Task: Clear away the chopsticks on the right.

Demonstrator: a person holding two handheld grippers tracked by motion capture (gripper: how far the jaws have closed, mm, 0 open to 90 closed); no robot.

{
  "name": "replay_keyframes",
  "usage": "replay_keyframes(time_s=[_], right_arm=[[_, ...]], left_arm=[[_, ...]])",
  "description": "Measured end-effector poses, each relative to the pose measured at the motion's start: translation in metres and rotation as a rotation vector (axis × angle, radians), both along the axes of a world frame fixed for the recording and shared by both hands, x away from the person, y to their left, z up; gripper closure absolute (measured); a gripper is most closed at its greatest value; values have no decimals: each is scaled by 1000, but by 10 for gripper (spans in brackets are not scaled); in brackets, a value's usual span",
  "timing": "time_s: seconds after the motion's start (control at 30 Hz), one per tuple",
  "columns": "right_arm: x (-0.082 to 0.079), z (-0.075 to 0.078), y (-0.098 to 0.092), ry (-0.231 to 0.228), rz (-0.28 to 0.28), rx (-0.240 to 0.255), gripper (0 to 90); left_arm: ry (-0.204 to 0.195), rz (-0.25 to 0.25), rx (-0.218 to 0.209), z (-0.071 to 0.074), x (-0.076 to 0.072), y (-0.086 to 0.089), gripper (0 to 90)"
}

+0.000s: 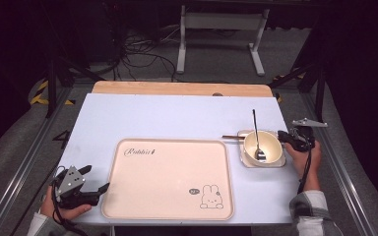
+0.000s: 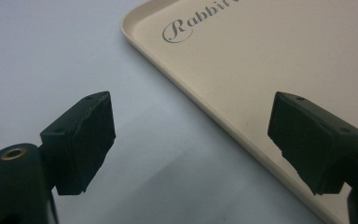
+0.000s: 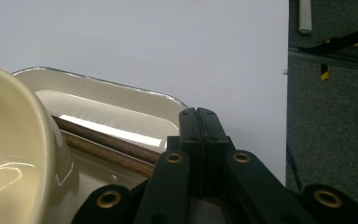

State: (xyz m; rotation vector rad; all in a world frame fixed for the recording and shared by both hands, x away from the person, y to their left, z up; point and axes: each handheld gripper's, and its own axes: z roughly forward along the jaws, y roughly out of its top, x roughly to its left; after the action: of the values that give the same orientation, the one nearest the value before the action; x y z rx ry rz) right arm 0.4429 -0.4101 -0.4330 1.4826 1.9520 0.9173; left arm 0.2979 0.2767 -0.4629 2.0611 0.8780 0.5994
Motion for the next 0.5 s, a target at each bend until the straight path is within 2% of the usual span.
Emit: replay_keyframes(time_s=[0.3, 0.43, 0.5], right_arm=[[1, -2, 1, 12, 24, 21, 900], [1, -2, 2, 20, 44, 7, 900], [0, -2, 0, 23, 48, 21, 900]], left_arm=[[-2, -6, 1, 0, 0, -1, 155], [2, -9, 1, 0, 0, -1, 155], [2, -12, 0, 0, -1, -1, 155]])
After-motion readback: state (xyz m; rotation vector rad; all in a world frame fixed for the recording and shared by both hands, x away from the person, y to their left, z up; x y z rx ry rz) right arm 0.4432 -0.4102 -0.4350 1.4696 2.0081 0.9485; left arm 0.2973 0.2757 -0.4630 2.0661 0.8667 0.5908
